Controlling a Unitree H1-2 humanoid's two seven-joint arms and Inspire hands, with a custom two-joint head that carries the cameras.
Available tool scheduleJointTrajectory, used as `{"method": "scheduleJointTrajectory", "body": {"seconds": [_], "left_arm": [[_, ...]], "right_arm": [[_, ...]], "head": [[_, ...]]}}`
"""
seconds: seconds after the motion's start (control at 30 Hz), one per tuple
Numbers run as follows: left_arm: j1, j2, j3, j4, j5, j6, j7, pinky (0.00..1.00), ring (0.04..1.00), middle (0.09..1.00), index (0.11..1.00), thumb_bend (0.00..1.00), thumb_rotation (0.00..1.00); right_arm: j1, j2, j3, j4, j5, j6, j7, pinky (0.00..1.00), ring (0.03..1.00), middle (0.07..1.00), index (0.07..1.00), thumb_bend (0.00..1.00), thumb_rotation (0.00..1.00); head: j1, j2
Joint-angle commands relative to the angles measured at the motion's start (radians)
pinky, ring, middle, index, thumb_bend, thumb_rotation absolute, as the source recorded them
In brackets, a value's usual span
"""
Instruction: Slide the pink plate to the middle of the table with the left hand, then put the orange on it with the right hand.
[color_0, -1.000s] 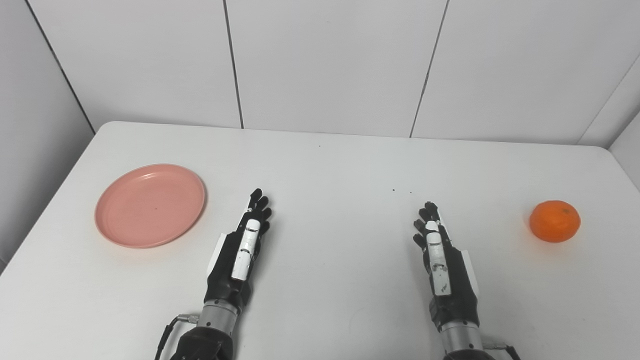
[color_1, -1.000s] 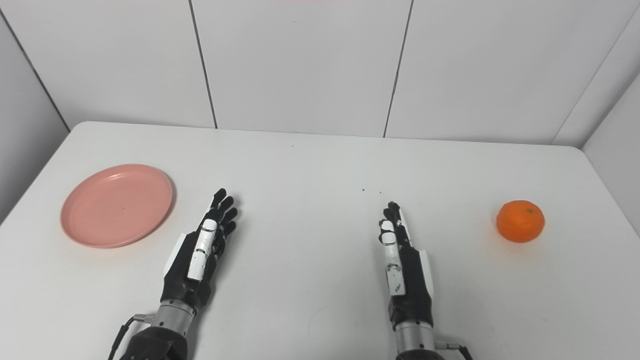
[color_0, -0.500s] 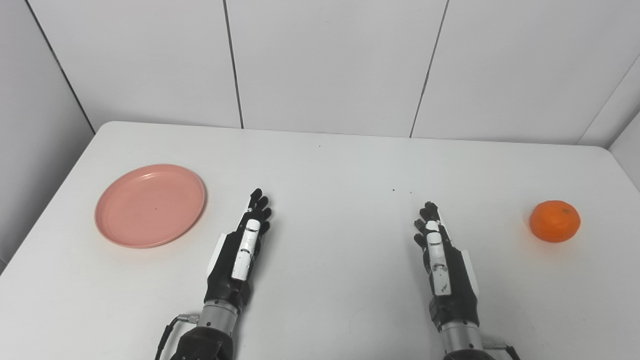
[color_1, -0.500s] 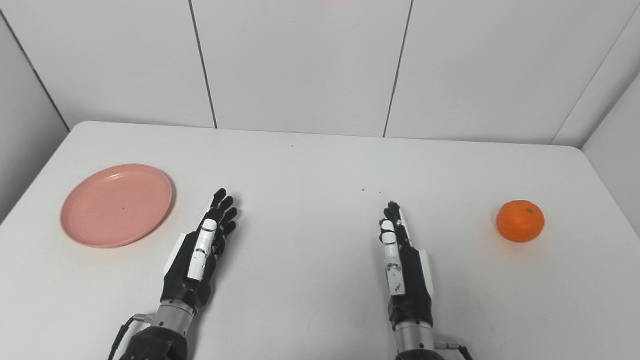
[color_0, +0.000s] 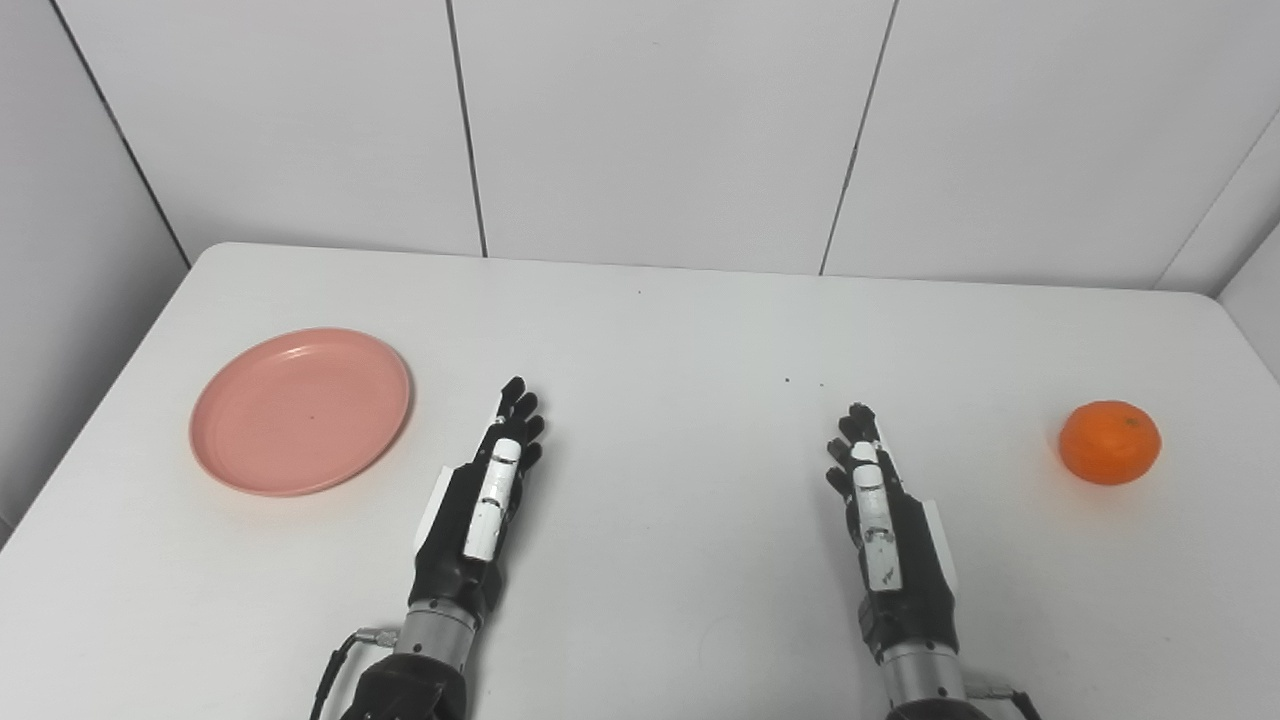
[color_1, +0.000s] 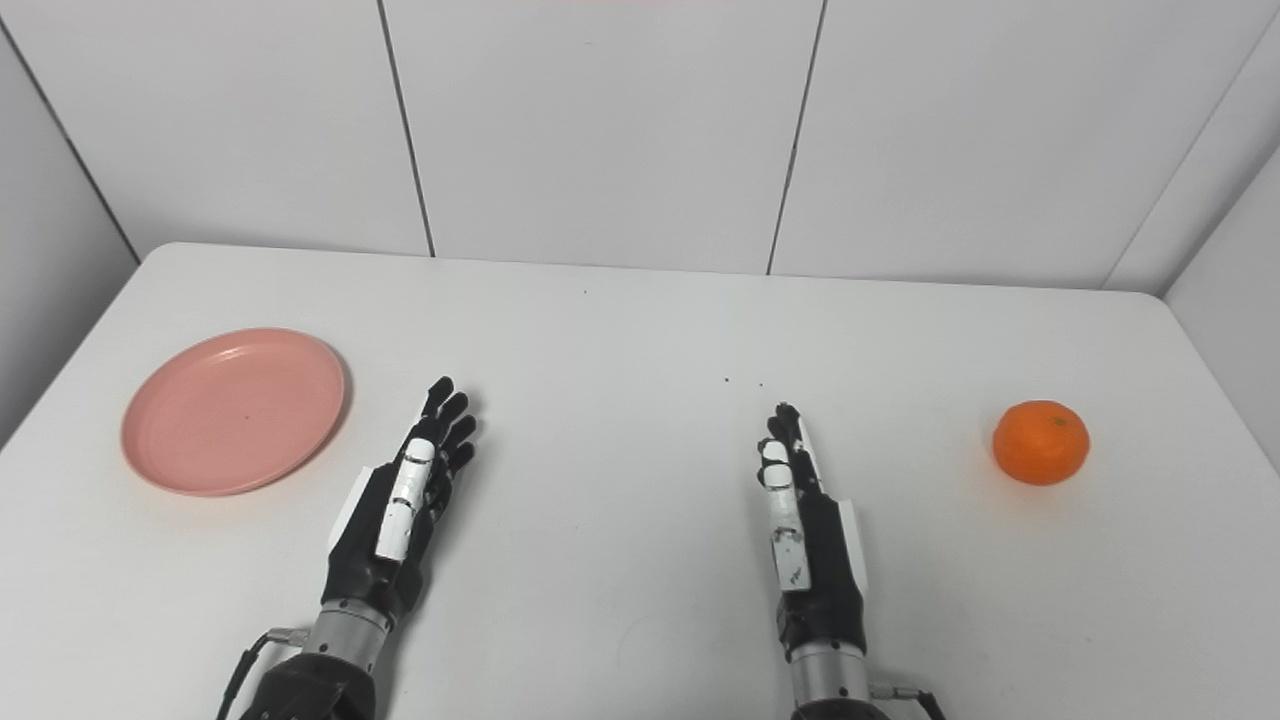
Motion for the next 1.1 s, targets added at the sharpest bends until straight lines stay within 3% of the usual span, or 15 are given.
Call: {"method": "scheduleJointTrajectory", "body": {"seconds": [0.0, 0.4, 0.63, 0.8, 1.07], "left_arm": [[-0.012, -0.005, -0.004, -0.024, 0.005, -0.029, -0.002, 0.98, 0.982, 1.000, 0.999, 0.43, 1.00], [-0.011, -0.006, -0.005, -0.022, 0.002, -0.030, -0.004, 0.99, 0.986, 1.000, 1.000, 0.43, 1.00], [-0.007, -0.017, -0.021, 0.003, 0.019, -0.062, 0.003, 0.99, 0.984, 1.000, 0.999, 0.43, 1.00], [-0.004, -0.035, -0.036, 0.037, 0.036, -0.101, 0.008, 0.99, 0.988, 1.000, 1.000, 0.42, 1.00], [-0.005, -0.059, -0.051, 0.088, 0.056, -0.146, 0.025, 0.99, 0.985, 1.000, 0.998, 0.39, 1.00]], "right_arm": [[-0.016, 0.002, 0.003, -0.021, 0.001, -0.065, 0.000, 0.95, 0.944, 0.958, 0.962, 0.23, 1.00], [-0.017, 0.002, 0.002, -0.019, 0.006, -0.066, 0.001, 0.95, 0.946, 0.960, 0.962, 0.23, 1.00], [-0.012, -0.014, -0.007, -0.016, 0.016, -0.075, 0.008, 0.95, 0.950, 0.965, 0.961, 0.22, 1.00], [-0.006, -0.041, -0.020, -0.006, 0.053, -0.089, 0.028, 0.96, 0.950, 0.967, 0.965, 0.23, 1.00], [-0.003, -0.068, -0.036, 0.022, 0.105, -0.123, 0.052, 0.99, 0.964, 0.980, 0.978, 0.23, 1.00]], "head": [[0.001, -0.001], [0.008, -0.006], [0.077, -0.039], [0.148, -0.084], [0.195, -0.128]]}}
